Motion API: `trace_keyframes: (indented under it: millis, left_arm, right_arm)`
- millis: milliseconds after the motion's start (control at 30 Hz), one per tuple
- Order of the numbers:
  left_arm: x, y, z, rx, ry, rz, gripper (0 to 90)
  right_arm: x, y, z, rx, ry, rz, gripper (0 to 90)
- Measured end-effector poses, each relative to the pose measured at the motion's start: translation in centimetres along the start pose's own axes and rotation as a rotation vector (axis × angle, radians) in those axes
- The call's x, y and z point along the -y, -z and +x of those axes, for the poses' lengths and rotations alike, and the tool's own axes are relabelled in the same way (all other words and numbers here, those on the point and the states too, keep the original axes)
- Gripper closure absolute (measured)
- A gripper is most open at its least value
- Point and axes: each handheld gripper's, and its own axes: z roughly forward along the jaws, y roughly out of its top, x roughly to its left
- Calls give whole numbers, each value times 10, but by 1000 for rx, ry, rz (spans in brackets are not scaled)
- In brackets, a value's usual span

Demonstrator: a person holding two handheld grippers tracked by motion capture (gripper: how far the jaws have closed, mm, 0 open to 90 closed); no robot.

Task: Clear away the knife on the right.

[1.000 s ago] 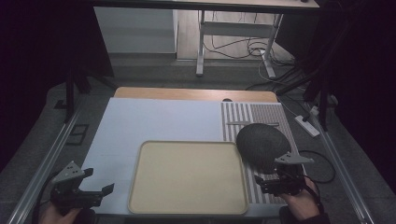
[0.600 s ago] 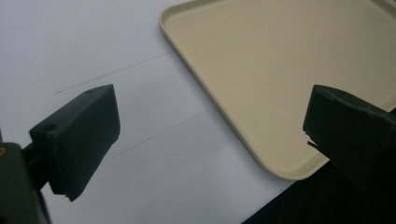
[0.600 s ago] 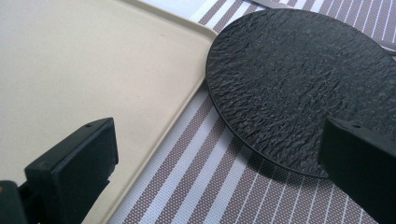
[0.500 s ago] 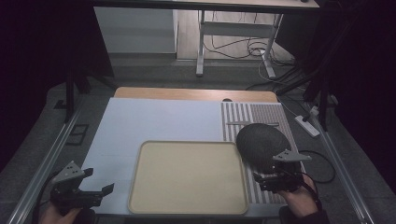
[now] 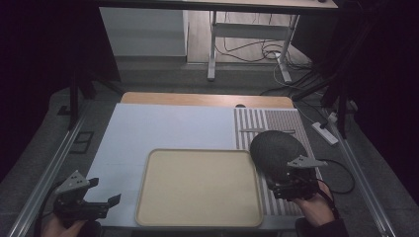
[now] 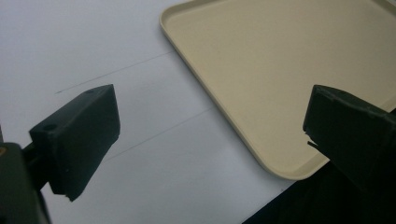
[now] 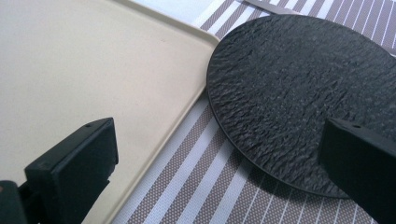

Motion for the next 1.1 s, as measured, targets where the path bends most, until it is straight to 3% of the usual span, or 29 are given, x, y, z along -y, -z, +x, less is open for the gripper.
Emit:
trace_keyframes:
  millis: [667, 1100]
  left_arm:
    - [0, 0, 1, 3, 9, 0, 44]
    - [0, 0, 1, 4, 10, -5, 44]
  right_arm:
    - [-9, -22, -8, -16, -8, 24, 0]
    - [-25, -45, -18, -22, -7, 22, 0]
